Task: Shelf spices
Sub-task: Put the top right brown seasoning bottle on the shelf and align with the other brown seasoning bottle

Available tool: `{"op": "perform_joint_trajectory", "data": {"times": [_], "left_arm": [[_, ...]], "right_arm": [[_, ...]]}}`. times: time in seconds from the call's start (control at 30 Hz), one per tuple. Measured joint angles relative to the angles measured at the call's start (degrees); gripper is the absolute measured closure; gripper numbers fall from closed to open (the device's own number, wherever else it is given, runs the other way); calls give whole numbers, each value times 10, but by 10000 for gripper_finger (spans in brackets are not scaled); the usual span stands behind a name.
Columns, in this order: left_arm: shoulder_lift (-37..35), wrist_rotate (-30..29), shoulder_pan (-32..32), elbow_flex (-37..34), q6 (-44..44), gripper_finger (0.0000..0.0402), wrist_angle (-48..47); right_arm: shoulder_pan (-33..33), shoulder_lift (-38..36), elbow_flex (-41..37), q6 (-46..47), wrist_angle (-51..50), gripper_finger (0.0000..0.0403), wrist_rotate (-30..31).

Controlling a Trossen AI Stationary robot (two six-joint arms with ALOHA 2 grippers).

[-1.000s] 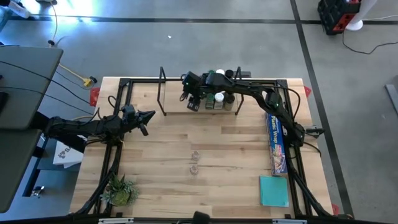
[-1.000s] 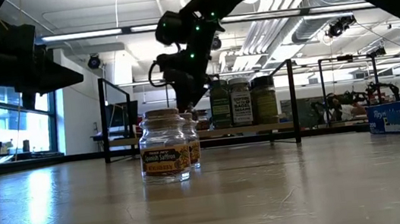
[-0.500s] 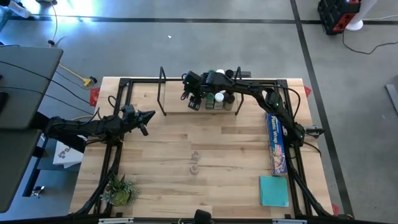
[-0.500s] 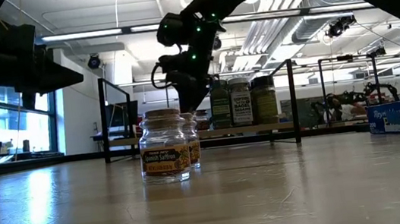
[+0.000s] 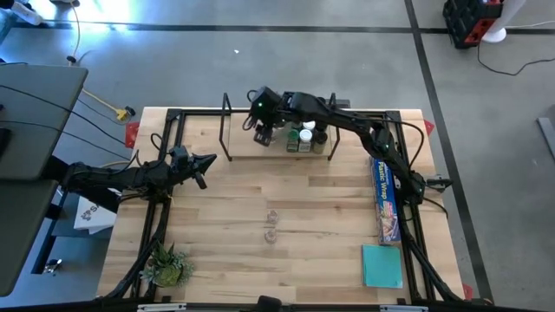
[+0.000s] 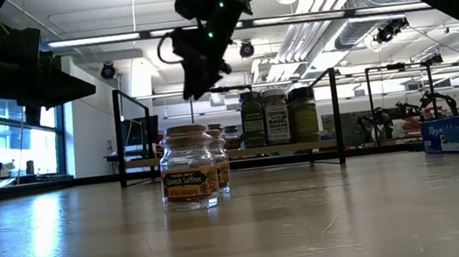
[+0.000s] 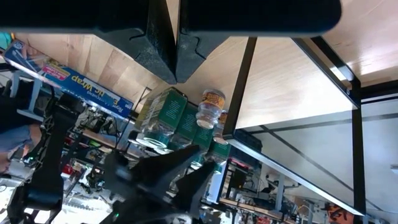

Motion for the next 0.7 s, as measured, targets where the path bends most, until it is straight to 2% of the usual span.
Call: {"op": "perform_joint_trajectory", "data": {"times": [0.1, 0.33, 0.47, 0.7], "left_arm": [[0, 0, 0, 0, 0, 396, 0], [0, 0, 0, 0, 0, 396, 0], [0, 0, 0, 0, 0, 396, 0], [0, 0, 0, 0, 0, 396, 0]], "right_arm": [[0, 0, -7, 1, 4, 220, -44], [0, 0, -83, 1, 16, 300, -54], [0, 0, -112, 3, 36, 321, -29], [0, 0, -117, 27, 35, 325, 26]]}}
